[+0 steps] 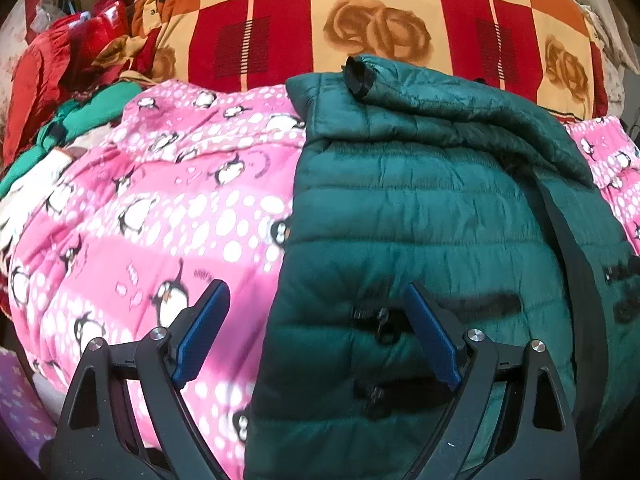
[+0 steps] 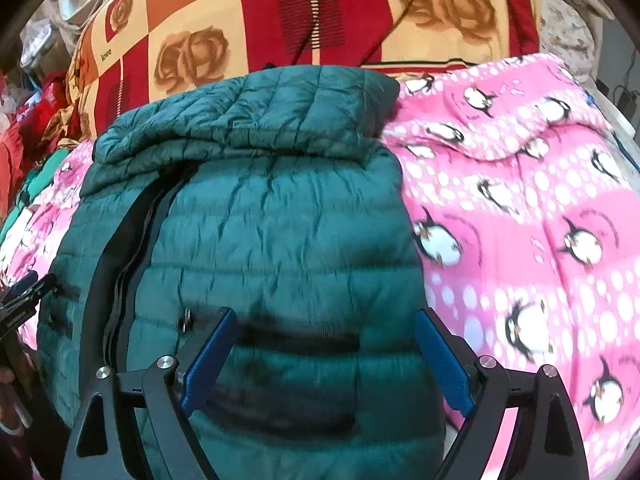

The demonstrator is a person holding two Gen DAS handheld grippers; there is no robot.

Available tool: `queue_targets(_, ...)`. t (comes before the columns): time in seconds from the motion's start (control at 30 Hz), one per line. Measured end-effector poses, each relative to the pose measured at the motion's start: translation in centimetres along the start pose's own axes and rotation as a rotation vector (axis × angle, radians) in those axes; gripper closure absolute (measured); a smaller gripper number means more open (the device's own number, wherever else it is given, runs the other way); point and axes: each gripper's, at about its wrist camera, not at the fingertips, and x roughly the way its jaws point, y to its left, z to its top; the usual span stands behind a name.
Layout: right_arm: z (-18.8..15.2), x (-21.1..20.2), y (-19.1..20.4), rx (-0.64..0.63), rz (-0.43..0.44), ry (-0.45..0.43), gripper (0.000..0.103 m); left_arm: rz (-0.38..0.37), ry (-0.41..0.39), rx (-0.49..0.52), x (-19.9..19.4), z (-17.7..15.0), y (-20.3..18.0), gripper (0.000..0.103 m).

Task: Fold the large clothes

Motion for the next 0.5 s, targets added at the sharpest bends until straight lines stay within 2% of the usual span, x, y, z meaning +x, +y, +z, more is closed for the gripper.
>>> queue_targets(0.37,-4.9,-2.5,-1.6,0.028,0.010,0.044,0.015,-0.059,0.059,0.002,-2.1,-4.3,2.0,0.014)
queue_targets(0.5,-6.0,-2.7,-1.9,0.028,0.003,0.058,0.015,-0.041,0.063,0.020,-2.5,-5.4,1.9,0.014)
